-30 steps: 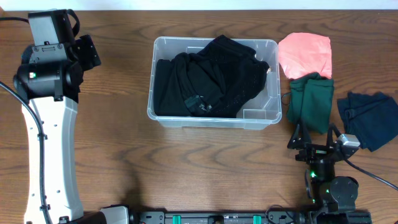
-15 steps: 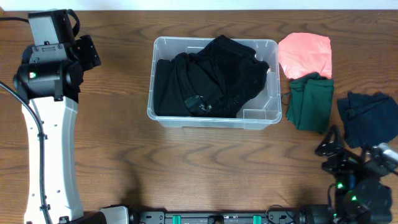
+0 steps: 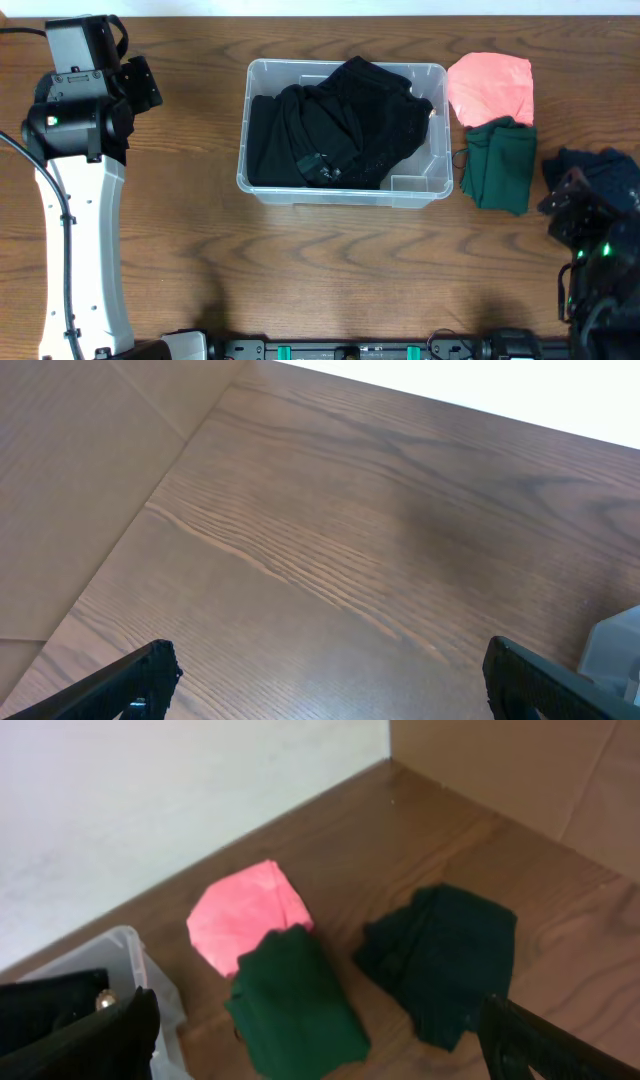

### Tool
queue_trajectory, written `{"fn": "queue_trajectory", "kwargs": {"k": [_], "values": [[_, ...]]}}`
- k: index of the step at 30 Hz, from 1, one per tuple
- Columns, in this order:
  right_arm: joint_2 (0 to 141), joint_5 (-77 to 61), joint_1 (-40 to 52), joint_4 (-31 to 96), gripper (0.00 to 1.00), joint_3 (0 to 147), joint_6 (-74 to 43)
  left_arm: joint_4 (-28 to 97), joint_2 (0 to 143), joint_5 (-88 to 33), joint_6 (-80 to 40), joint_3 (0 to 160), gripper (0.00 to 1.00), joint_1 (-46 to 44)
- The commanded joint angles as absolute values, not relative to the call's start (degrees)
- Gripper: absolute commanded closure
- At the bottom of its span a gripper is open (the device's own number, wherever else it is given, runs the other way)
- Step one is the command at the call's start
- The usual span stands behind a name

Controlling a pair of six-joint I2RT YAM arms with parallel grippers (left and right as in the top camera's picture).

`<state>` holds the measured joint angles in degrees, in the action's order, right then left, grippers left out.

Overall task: Pack container
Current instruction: 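Reach the right gripper toward the navy folded garment, then lower the right gripper and grasp the navy garment's edge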

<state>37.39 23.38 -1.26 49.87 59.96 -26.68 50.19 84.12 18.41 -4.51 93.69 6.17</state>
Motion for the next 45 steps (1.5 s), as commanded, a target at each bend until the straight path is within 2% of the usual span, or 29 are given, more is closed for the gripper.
{"fn": "queue_trajectory", "kwargs": {"k": [1,7,10,15,20,25,31,38,41,45], "values": [[40.6,17.1,-3.5,50.2,0.01,63.3,-23.6,50.3,84.2,19.1,-5.2,94.0,0.02,6.4],[47.3,-3.2,-4.7,45.7,0.01,65.1,-3.5,50.3,84.2,19.1,-5.2,94.0,0.02,6.4],[50.1,-3.4,-4.8,46.5,0.01,65.1,-3.2,50.3,84.2,19.1,-5.2,94.0,0.02,6.4],[57.0,-3.6,-9.8,48.6,0.01,65.1,-9.7,50.3,84.2,19.1,-5.2,94.0,0.02,6.4],[63.1,-5.2,-21.6,50.7,0.01,65.1,-15.1,50.3,84.2,19.1,-5.2,94.0,0.02,6.4],[63.6,-17.3,-36.2,52.8,0.01,65.1,-16.6,50.3,84.2,19.1,-5.2,94.0,0.02,6.4],[63.7,-22.9,-51.7,54.1,0.01,63.1,-17.5,50.3,84.2,19.1,-5.2,94.0,0.02,6.4],[67.1,-23.0,-60.6,38.7,0.01,53.8,-18.2,50.3,84.2,19.1,-5.2,94.0,0.02,6.4],[71.1,-27.6,-63.5,30.0,0.01,50.6,-18.2,50.3,84.2,19.1,-5.2,94.0,0.02,6.4],[76.9,-31.3,-65.0,24.9,0.01,50.2,-15.2,50.3,84.2,19.1,-5.2,94.0,0.02,6.4]]}}
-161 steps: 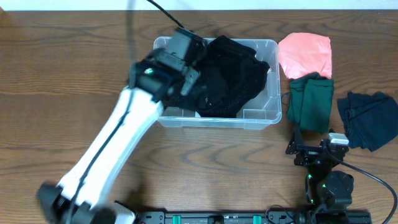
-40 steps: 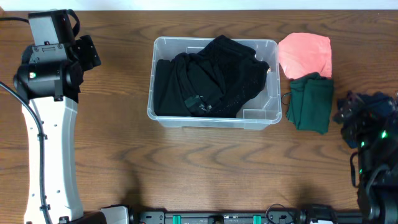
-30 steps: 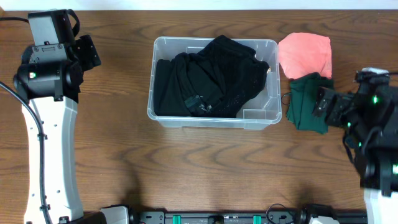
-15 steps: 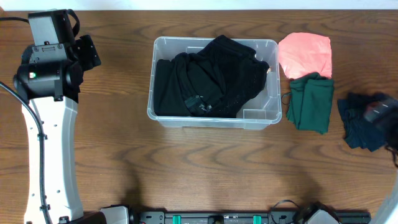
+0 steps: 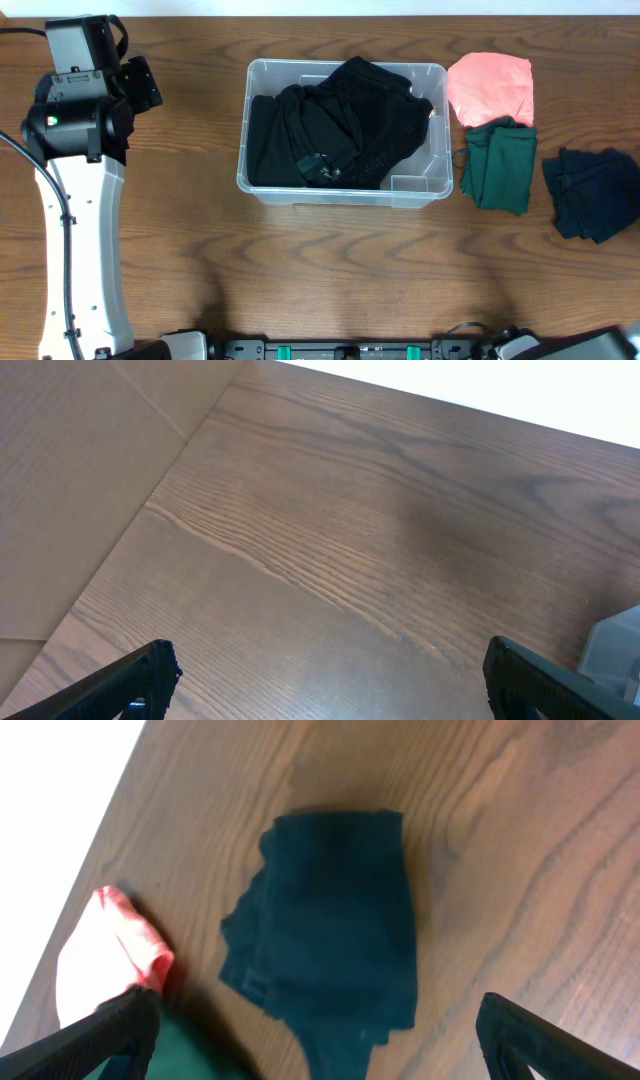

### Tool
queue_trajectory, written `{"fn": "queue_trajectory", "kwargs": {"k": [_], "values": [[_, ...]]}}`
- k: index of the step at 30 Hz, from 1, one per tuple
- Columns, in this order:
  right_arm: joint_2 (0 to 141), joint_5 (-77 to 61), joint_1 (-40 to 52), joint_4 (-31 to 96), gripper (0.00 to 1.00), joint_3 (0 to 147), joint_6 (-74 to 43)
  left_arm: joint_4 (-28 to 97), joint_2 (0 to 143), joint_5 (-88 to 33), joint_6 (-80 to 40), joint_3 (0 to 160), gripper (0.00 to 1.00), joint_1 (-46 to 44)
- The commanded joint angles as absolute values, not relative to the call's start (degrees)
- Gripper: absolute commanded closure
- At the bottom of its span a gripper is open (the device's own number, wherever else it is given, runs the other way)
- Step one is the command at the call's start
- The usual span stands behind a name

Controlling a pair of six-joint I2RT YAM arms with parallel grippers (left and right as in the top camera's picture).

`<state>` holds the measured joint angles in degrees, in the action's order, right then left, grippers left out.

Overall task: Pack container
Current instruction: 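Lower the right gripper and grasp the navy garment's edge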

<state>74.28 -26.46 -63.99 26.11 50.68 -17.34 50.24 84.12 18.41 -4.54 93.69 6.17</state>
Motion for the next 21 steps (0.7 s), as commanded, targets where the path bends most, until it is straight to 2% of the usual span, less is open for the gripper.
{"fn": "queue_trajectory", "kwargs": {"k": [1,9,21], "values": [[79.4,-31.5,-65.3,24.3,0.01,50.2,-13.9,50.3,84.2,19.1,-5.2,94.0,0.02,6.4],[94.3,-32.0,-66.6,22.7,0.01,50.8,-10.4,50.3,84.2,19.1,-5.2,94.0,0.02,6.4],[98.0,-25.6,-67.8,21.6,0.01,50.8,-10.7,50.3,84.2,19.1,-5.2,94.0,0.02,6.4]]}}
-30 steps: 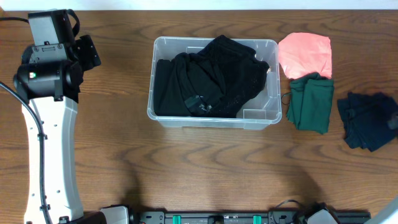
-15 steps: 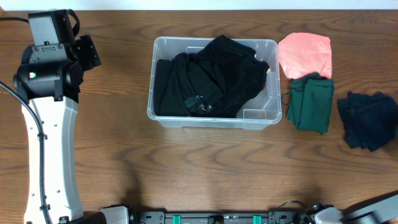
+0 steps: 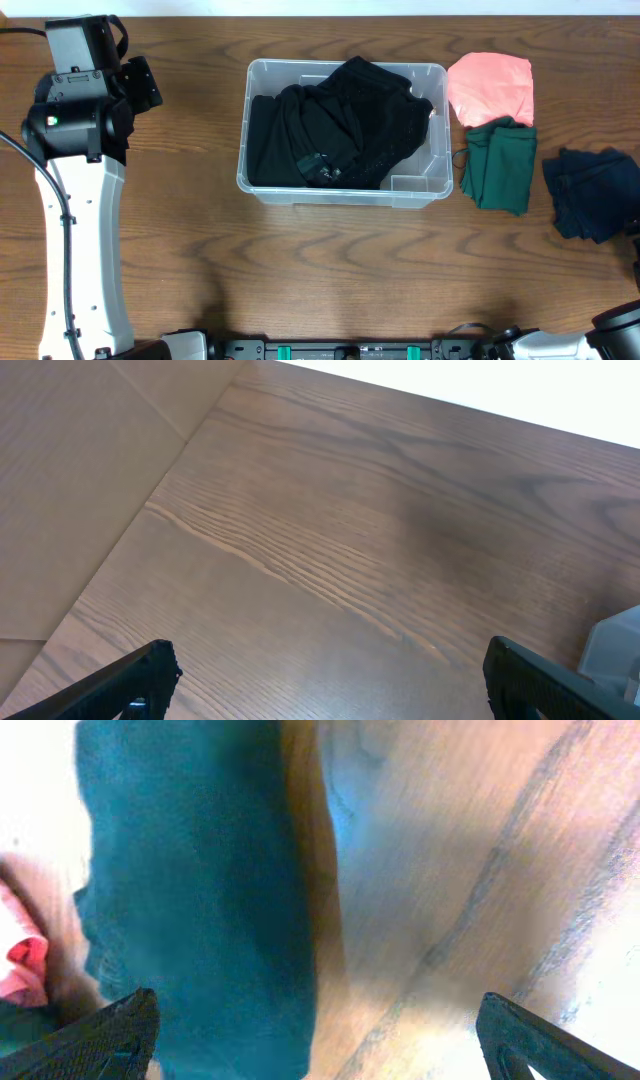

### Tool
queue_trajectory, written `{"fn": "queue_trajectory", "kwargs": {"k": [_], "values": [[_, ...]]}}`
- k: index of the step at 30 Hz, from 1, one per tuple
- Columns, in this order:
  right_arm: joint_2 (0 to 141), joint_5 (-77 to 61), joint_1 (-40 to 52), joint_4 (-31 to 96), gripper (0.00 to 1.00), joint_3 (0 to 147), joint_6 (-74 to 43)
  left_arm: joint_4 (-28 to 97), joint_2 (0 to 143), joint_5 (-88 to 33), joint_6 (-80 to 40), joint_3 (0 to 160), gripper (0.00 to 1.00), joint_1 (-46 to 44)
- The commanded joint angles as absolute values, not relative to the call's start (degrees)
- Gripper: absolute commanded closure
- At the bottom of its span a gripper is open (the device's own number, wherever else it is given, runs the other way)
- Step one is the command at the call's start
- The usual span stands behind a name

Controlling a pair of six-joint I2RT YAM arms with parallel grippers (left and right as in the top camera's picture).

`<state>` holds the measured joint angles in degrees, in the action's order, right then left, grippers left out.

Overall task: Pack container
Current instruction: 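Lower the right gripper and grasp the navy garment's edge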

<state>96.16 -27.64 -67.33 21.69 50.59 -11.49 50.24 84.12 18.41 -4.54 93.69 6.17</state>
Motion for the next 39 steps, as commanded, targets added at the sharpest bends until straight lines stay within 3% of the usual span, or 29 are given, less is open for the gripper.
{"fn": "queue_trajectory", "kwargs": {"k": [1,13,39], "values": [[98.7,-25.6,-67.8,21.1,0.01,50.8,-10.7,50.3,84.2,19.1,-5.2,94.0,0.02,6.4],[105.6,-26.4,-66.5,19.4,0.01,50.8,-17.9,50.3,84.2,19.1,-5.2,94.0,0.02,6.3],[111.8,-38.5,-62.6,14.0,0.01,50.8,-15.4,50.3,84.2,19.1,-5.2,94.0,0.02,6.4]]}}
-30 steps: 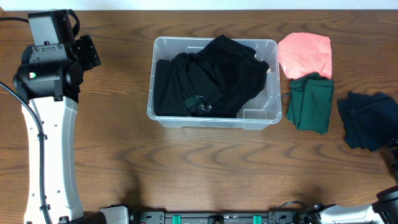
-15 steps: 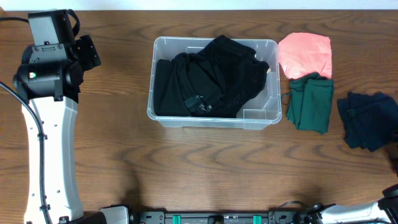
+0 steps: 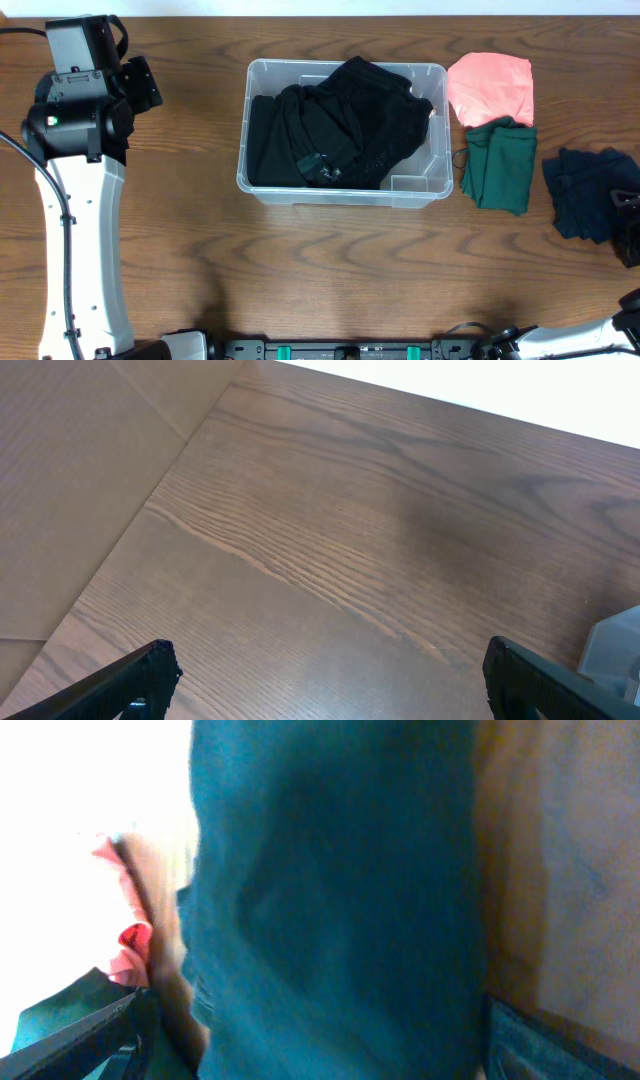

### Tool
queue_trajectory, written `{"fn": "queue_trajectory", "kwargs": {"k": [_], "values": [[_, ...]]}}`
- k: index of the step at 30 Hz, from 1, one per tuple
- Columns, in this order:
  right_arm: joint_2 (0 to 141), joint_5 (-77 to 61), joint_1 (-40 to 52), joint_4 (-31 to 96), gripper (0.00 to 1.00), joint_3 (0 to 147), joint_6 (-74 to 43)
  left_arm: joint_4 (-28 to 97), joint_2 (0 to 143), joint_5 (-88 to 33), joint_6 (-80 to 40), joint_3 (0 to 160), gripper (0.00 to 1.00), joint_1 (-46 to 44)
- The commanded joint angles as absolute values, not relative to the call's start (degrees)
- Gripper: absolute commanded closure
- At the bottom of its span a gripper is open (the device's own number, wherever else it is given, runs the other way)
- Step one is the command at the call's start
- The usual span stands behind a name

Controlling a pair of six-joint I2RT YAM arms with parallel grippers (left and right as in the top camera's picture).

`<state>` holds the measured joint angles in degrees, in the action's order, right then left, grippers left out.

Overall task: Pack container
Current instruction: 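Lower the right gripper and grasp the navy garment's edge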

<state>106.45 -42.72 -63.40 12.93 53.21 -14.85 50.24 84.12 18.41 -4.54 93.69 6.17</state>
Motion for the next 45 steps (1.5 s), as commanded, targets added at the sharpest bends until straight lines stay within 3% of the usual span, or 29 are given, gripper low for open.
{"fn": "queue_trajectory", "kwargs": {"k": [1,14,18,29,37,45], "values": [[112.7,-39.3,-62.6,13.5,0.01,50.8,-15.4,50.3,84.2,19.1,-5.2,94.0,0.02,6.4],[120.7,-43.0,-62.5,8.7,0.01,50.8,-14.3,50.3,84.2,19.1,-5.2,94.0,0.02,6.4],[120.7,-44.5,-61.8,8.6,0.09,50.8,-13.6,50.3,84.2,19.1,-5.2,94.0,0.02,6.4],[120.7,-30.8,-55.6,12.9,0.07,50.8,-17.5,50.3,84.2,19.1,-5.2,94.0,0.02,6.4],[120.7,-24.0,-54.5,15.2,0.16,50.8,-21.8,50.3,84.2,19.1,-5.2,94.0,0.02,6.4],[120.7,-21.6,-54.5,15.9,0.34,50.8,-22.7,50.3,84.2,19.1,-5.2,94.0,0.02,6.4]]}}
